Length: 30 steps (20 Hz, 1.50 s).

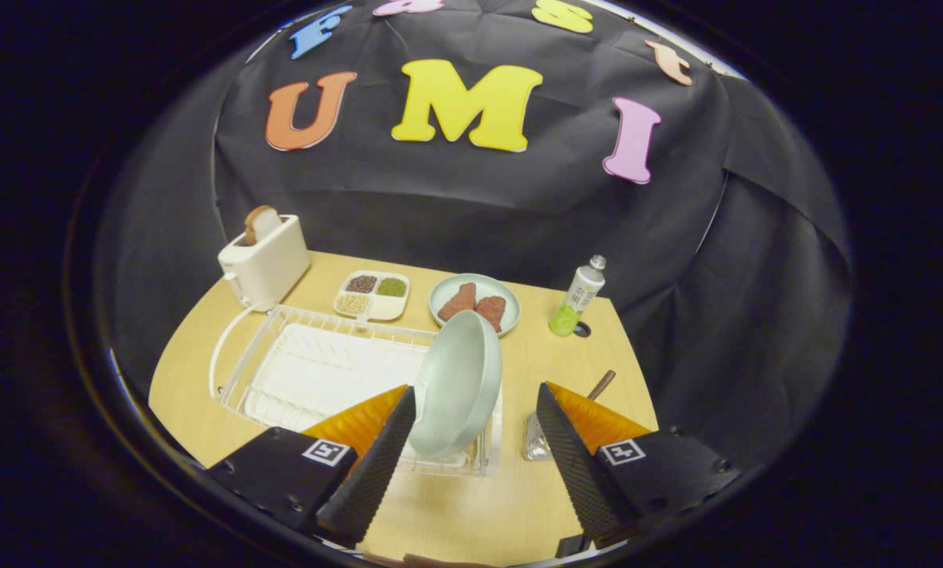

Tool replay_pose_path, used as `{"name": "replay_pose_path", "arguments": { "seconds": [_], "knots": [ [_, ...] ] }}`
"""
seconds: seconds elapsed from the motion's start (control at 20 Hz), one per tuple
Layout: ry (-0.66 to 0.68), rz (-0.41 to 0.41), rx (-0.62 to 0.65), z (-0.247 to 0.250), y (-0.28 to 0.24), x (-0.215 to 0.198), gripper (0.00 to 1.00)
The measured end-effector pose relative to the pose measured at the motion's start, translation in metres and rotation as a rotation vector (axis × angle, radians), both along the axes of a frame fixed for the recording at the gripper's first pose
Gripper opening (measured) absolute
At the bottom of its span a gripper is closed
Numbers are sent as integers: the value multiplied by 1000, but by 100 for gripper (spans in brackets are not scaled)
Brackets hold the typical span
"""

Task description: Take the plate from the dish rack, then take the spoon from the basket and place it into the plate.

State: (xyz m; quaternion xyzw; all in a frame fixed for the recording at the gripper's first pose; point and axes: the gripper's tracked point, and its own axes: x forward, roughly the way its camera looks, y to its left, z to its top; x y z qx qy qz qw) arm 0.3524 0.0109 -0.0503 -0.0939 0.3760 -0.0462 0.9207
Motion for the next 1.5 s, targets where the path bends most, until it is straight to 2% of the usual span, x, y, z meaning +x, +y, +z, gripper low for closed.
{"name": "replay_pose_path", "arguments": {
  "seconds": [0.25, 0.45, 0.5, 0.65, 0.7, 1.0, 1.2, 1.35, 1.5],
  "knots": [
    [128, -70, -59, -12, -8, 48, 89],
    [194, -178, -56, -28, -25, 67, 67],
    [224, -183, -39, -36, -24, 70, 56],
    [288, -194, -56, -49, -19, 73, 37],
    [288, -201, -79, -45, -20, 73, 25],
    [226, -278, -180, -27, -12, 67, 12],
    [115, -310, -303, 7, -14, 59, 12],
    [58, -287, -315, 30, -11, 43, 12],
    [34, -248, -274, 45, -9, 19, 12]
  ]
}}
